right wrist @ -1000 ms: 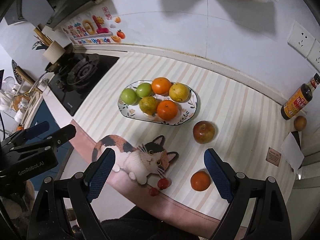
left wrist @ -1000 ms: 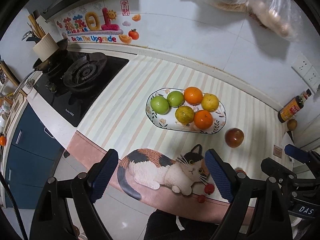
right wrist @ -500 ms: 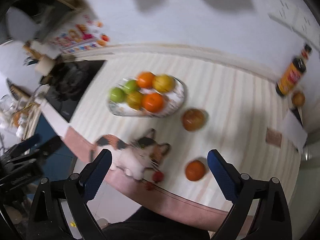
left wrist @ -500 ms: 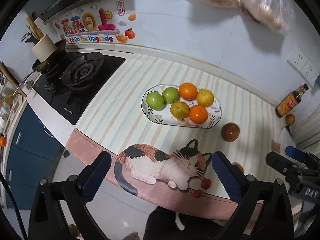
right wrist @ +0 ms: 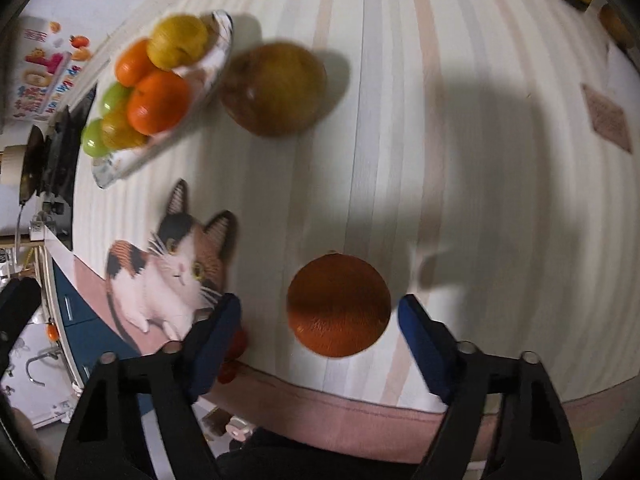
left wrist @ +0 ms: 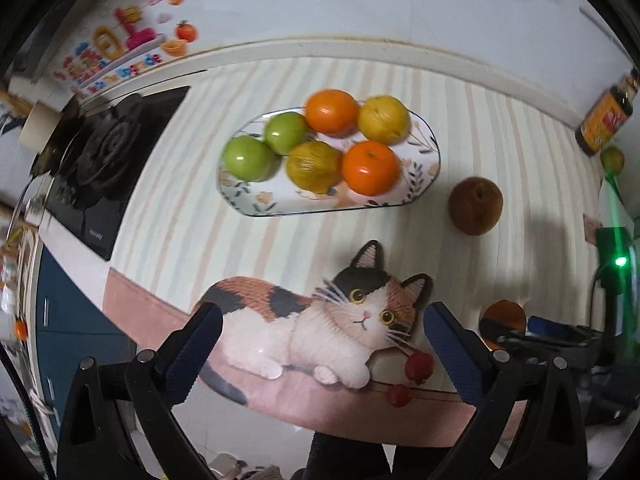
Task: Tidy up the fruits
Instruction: 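Grasp the last mandarin with the right gripper while the left gripper grasps the red apple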
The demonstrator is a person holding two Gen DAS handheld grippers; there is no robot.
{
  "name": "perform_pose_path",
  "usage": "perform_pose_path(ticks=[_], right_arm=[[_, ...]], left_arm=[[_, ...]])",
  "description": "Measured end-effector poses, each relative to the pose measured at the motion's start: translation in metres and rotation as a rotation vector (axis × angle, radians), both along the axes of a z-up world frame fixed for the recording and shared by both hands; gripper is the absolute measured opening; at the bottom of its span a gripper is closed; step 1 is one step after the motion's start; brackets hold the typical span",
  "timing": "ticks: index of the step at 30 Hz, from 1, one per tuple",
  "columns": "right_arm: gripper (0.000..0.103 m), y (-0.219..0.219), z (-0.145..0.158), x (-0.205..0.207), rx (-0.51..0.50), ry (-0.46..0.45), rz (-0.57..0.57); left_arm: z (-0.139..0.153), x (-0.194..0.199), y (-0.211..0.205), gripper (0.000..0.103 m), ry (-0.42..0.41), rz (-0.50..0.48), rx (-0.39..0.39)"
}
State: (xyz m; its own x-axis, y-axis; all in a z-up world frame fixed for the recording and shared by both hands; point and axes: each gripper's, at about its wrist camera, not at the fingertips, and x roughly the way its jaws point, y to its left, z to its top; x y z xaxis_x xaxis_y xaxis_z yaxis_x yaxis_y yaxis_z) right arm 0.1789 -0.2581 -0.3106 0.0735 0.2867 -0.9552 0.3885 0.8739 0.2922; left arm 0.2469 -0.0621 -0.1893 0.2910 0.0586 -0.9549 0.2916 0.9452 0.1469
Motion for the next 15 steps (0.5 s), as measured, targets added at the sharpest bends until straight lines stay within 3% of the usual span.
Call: perform_pose_path(ticks=[2,9,15], right_arm=[[0.059,0.002,-0.007,0.001,-0.02,0.007,0.014],[0.059,-0.028,0.006,-0.006,-0.046,-0.03,-0.026],[0.059,-0.08,0.017,-0.003,-0.097,-0.036,-0.102]], left_arm=[[-0.008,0.005,-0.011,0.103,0.014,-0.018,0.013],[-0.024,0.026,-0.053,0.103,0.047,-0.068,-0.001],[-0.051,0.058,-0.101,0.103,0.154,-0.106,-0.068]])
